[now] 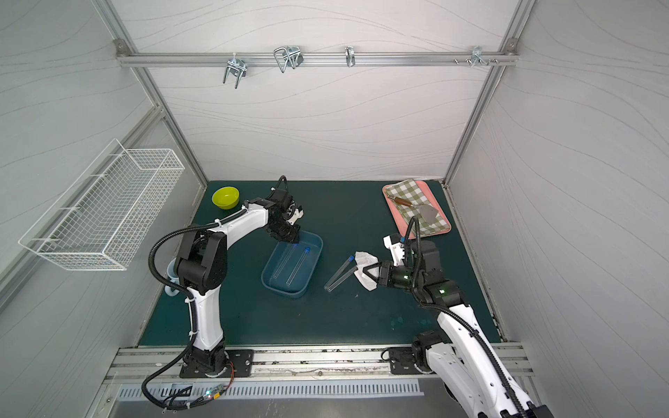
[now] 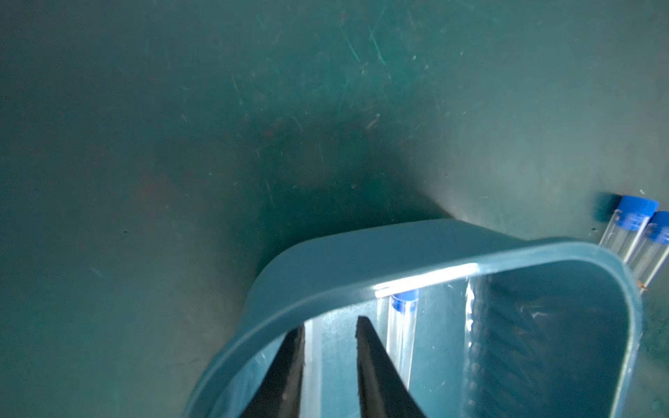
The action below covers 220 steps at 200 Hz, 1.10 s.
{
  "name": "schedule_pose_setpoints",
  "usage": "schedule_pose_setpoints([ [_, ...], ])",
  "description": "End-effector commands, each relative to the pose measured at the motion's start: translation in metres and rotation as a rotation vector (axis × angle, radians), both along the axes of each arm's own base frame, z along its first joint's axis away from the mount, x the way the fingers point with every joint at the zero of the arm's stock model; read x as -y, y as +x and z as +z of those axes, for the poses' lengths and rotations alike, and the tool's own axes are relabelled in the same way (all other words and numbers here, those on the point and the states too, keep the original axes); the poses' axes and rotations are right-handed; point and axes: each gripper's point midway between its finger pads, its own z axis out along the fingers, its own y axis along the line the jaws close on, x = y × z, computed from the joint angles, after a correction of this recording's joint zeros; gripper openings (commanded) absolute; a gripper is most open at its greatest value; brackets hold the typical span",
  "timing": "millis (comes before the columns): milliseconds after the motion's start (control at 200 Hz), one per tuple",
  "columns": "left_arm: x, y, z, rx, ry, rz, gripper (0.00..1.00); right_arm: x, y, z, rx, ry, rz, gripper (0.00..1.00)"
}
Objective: Wipe the exteriors of test tubes
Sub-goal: Place the test tube in the storage box, then place the cleaning item at the center of the board.
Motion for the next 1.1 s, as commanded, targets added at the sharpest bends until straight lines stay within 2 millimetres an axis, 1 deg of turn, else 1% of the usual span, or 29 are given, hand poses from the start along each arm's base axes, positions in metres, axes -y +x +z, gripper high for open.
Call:
schedule_pose_setpoints([
  [0, 0.005, 0.014, 0.014, 0.047, -0.023, 0.001, 0.28, 0.007, -0.001, -0.017, -0.062, -0.036, -0.046, 0.19],
  [140, 0.010, 0.015, 0.037, 0.080, -0.068, 0.002, 0.29, 0.013, 0.005, -0.041, -0.130, -0.068, -0.097, 0.19],
  [215, 0.013, 0.013, 0.055, 0.110, -0.105, 0.008, 0.29, 0.016, 0.012, -0.056, -0.177, -0.077, -0.135, 0.19],
  [280, 0.015, 0.008, 0.073, 0.142, -0.145, 0.012, 0.29, 0.015, 0.019, -0.064, -0.202, -0.061, -0.154, 0.19],
  [345, 0.017, 0.001, 0.090, 0.171, -0.186, 0.017, 0.29, 0.013, 0.027, -0.069, -0.208, -0.041, -0.167, 0.19],
  [405, 0.018, -0.006, 0.104, 0.197, -0.222, 0.017, 0.29, 0.016, 0.035, -0.078, -0.228, -0.040, -0.191, 0.19],
  [500, 0.018, -0.023, 0.118, 0.217, -0.270, 0.024, 0.29, 0.023, 0.045, -0.099, -0.292, -0.050, -0.228, 0.19],
  [560, 0.016, -0.034, 0.120, 0.222, -0.295, 0.034, 0.29, 0.029, 0.049, -0.113, -0.335, -0.061, -0.247, 0.20],
  [695, 0.014, -0.057, 0.119, 0.216, -0.319, 0.036, 0.29, 0.050, 0.052, -0.146, -0.434, -0.146, -0.310, 0.32],
  [795, 0.016, -0.070, 0.115, 0.204, -0.327, 0.030, 0.29, 0.058, 0.052, -0.159, -0.484, -0.183, -0.324, 0.40],
  [835, 0.016, -0.074, 0.113, 0.199, -0.329, 0.027, 0.29, 0.060, 0.052, -0.162, -0.496, -0.204, -0.326, 0.45],
  [885, 0.018, -0.078, 0.111, 0.192, -0.333, 0.025, 0.29, 0.064, 0.052, -0.164, -0.509, -0.234, -0.332, 0.52],
  [955, 0.020, -0.083, 0.110, 0.187, -0.337, 0.021, 0.29, 0.070, 0.054, -0.161, -0.511, -0.279, -0.346, 0.61],
  [1036, 0.023, -0.087, 0.109, 0.187, -0.340, 0.014, 0.29, 0.080, 0.056, -0.151, -0.490, -0.334, -0.373, 0.70],
  [1096, 0.024, -0.091, 0.109, 0.187, -0.342, 0.008, 0.30, 0.087, 0.058, -0.143, -0.472, -0.370, -0.391, 0.73],
])
